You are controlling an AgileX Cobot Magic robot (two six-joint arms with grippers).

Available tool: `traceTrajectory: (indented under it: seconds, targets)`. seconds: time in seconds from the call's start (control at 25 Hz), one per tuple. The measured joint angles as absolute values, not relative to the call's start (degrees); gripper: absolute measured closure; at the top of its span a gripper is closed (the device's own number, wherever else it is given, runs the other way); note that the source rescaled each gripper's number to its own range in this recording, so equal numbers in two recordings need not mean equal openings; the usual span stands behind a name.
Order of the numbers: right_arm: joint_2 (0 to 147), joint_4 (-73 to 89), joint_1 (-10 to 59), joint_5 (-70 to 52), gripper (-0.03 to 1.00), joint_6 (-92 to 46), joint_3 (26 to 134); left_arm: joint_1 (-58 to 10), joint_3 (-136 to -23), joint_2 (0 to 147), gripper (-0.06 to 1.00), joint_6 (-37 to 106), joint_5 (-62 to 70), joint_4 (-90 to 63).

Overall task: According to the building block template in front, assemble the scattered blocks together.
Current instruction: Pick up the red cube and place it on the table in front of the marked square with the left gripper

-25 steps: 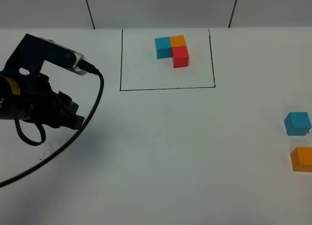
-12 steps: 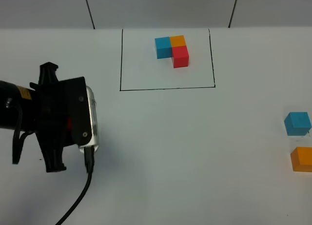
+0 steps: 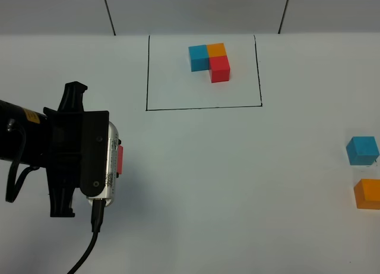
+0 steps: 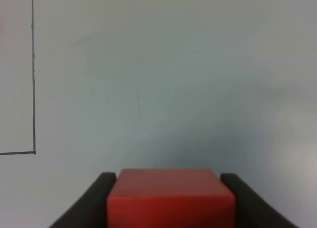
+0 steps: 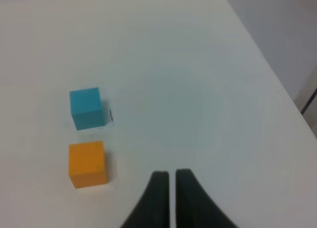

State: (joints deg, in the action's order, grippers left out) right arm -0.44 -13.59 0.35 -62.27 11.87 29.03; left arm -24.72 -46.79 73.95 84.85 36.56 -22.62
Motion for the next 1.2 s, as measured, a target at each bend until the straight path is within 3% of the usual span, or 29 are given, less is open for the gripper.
traceTrajectory:
  seconds: [0.64, 1.2]
  targets:
    - [-0.4, -13.6, 0.3, -62.3, 0.97, 11.9, 29.0, -26.9, -48.9, 84.3, 0.41, 84.3, 30.1, -28.2]
    - [-0.4, -13.6, 0.3, -62.3, 0.97, 11.9, 29.0, -35.2, -65.5, 102.1, 0.41, 80.1, 31.2, -30.0]
